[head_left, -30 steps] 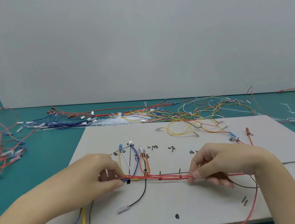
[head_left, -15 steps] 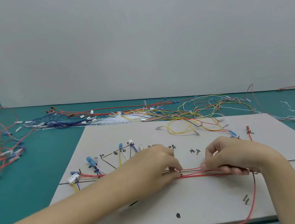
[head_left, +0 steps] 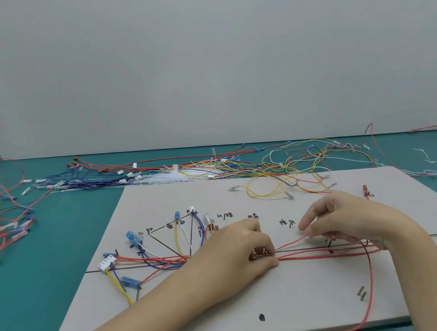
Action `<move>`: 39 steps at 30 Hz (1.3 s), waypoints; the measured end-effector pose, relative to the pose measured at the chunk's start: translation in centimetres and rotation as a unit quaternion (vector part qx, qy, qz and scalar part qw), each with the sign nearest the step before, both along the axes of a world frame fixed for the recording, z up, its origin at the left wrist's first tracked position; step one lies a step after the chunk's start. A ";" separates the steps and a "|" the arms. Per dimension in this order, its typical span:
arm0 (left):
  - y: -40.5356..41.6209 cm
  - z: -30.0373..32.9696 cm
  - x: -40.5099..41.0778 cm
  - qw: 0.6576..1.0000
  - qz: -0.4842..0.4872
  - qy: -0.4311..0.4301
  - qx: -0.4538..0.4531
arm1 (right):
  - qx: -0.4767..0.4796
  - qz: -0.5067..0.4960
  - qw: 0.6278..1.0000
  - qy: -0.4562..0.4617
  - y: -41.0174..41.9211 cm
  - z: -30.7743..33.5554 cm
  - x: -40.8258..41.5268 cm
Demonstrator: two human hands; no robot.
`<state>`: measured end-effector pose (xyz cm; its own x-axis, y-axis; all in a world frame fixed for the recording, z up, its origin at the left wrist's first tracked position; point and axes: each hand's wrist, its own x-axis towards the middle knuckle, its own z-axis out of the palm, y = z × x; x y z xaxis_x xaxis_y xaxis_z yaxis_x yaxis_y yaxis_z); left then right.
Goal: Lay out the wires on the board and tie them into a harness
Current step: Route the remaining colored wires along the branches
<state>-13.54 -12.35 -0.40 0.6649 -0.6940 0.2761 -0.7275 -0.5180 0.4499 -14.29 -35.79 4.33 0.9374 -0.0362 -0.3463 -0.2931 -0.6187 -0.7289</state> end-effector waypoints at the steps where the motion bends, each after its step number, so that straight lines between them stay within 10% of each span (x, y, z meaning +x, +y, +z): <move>1: -0.1 -0.1 -0.1 1.000 0.005 -0.006 -0.003 | 0.005 -0.006 1.000 -0.005 0.0 0.0 0.1; 20: -0.4 -0.6 1.0 0.988 0.122 0.071 -0.065 | -0.137 -0.080 0.984 -0.084 3.1 -1.3 3.3; 39: -0.2 -1.0 1.1 0.987 0.133 0.058 -0.070 | -0.437 0.039 0.883 -0.165 10.4 -0.1 2.4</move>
<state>-12.41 -12.57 -1.37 0.8511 -0.4517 0.2676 -0.5136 -0.6105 0.6029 -11.90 -25.38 4.21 0.9935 -0.0855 0.0752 -0.0856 -0.9963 -0.0013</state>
